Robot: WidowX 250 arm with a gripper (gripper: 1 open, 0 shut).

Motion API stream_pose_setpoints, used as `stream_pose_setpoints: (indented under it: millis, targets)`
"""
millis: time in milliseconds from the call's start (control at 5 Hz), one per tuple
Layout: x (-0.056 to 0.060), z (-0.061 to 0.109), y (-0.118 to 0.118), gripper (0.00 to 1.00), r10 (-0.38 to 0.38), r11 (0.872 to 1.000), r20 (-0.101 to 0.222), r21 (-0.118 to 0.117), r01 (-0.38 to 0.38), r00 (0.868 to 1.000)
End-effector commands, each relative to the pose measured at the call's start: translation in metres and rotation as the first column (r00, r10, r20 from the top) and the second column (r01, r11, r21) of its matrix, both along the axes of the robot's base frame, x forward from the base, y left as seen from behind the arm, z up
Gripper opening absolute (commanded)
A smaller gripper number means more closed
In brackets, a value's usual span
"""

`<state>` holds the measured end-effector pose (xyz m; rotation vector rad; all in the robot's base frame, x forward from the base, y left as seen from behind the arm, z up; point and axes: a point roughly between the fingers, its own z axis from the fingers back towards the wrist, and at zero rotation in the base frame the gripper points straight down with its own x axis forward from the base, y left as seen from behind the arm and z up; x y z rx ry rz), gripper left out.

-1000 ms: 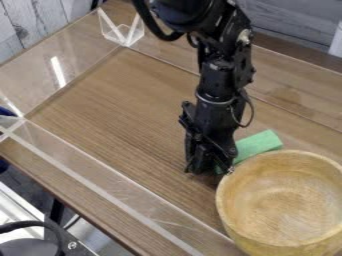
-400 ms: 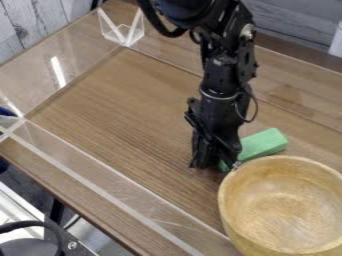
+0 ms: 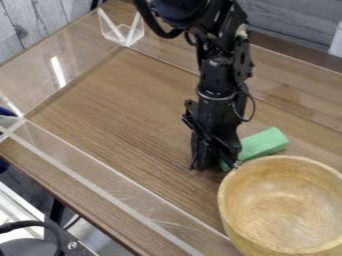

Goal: Put the green block in the brown bowl

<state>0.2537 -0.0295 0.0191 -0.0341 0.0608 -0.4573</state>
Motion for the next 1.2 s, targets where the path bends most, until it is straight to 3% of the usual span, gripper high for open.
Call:
stream_pose_setpoints:
  millis: [0,400,800,1000]
  targets:
    - [0.004,0.013,0.001,0.00,-0.002,1.000,0.062,-0.014,0.003,0.998]
    - [0.007,0.036,0.000,0.00,-0.002,1.000,0.059,0.016,0.002,0.998]
    - [0.026,0.066,-0.009,0.00,-0.088,0.996,0.071,0.034,0.086,0.994]
    - [0.035,0.079,-0.028,0.00,-0.060,0.998,0.121,0.007,0.060,0.991]
